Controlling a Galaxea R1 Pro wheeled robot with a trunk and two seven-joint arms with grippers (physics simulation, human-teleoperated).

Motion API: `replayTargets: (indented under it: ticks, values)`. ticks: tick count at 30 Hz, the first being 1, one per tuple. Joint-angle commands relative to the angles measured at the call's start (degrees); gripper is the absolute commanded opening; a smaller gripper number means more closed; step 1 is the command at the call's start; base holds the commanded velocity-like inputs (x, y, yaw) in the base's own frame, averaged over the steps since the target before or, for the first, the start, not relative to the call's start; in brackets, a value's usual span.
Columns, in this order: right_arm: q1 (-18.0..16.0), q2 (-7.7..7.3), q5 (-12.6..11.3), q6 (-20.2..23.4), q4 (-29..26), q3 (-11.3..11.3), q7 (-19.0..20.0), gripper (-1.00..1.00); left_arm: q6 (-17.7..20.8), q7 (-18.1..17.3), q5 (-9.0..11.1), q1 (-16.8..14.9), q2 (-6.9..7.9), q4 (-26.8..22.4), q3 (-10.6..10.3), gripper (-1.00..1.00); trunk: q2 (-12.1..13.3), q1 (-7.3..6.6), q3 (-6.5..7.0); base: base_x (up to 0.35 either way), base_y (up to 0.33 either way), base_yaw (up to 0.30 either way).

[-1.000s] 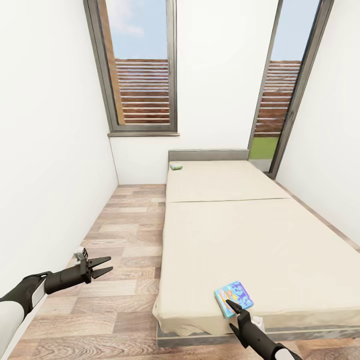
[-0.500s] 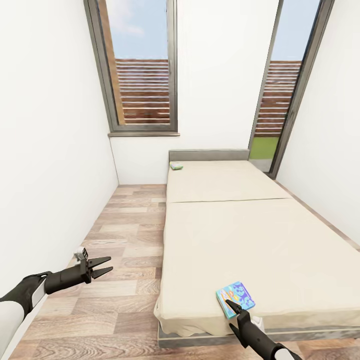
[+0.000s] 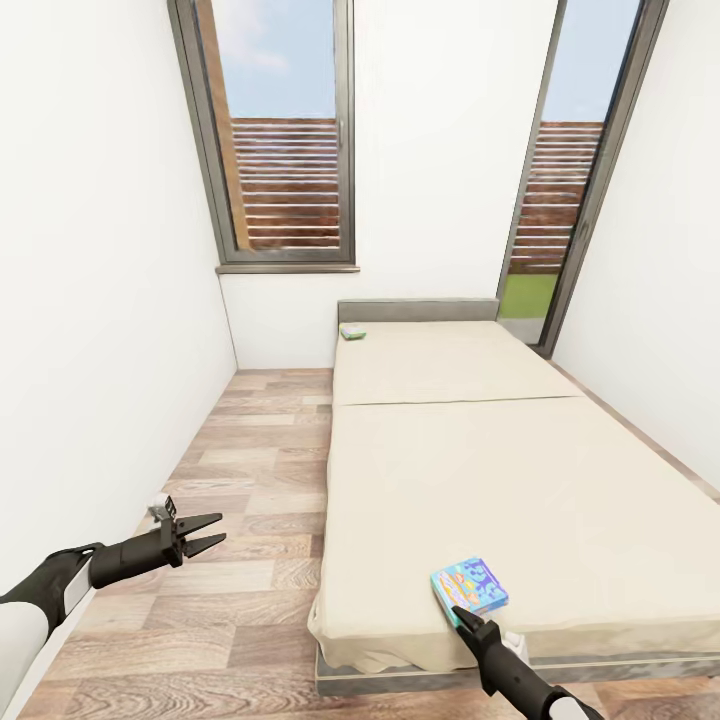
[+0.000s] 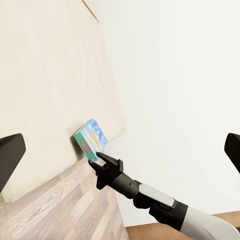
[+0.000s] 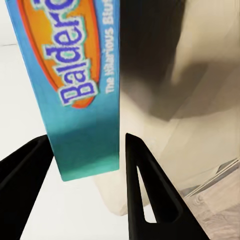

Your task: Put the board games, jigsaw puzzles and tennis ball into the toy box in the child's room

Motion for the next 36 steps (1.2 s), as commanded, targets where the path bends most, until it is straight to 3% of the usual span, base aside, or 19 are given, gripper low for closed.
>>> replayTargets:
  ticks: [1, 15, 17, 26, 33, 36]
  values:
    - [-0.04, 0.02, -0.13, 0.41, 0.02, -0.22, 0.05, -1.00, 0.61, -0.18, 0.23, -0.02, 0.00, 0.00, -0.20, 1.00, -0.02, -0.01, -0.05, 0.000, 0.000, 0.000]
    - [-0.04, 0.03, -0.17, 0.41, 0.02, -0.22, 0.05, -1.00, 0.70, -0.18, 0.24, -0.01, 0.11, 0.03, -0.13, 1.00, -0.02, -0.01, -0.05, 0.000, 0.000, 0.000]
    - [-0.04, 0.03, -0.13, 0.37, 0.02, -0.23, 0.05, -1.00, 2.49, -0.18, 0.11, -0.06, 0.05, -0.93, -0.22, 1.00, 0.78, -0.45, 0.31, 0.000, 0.000, 0.000]
    - [-0.04, 0.01, -0.13, 0.40, -0.19, -0.22, 0.51, -1.00, 2.46, -0.18, 0.07, -0.08, 0.02, -1.45, -0.47, 1.00, 4.39, -2.42, 1.92, 0.000, 0.000, 0.000]
    - [-0.20, -0.07, 0.01, 0.28, -0.24, 0.41, 7.84, -1.00, 2.52, -0.18, -0.07, -0.04, -0.03, -3.42, -0.84, 1.00, 7.20, -3.96, 3.18, 0.000, 0.000, 0.000]
    - [-0.21, -0.38, 0.03, 0.29, -0.29, 2.86, 11.49, -1.00, 2.53, -0.18, -0.15, -0.03, 0.01, -3.71, -0.89, 1.00, 8.40, -4.62, 3.72, 0.000, 0.000, 0.000]
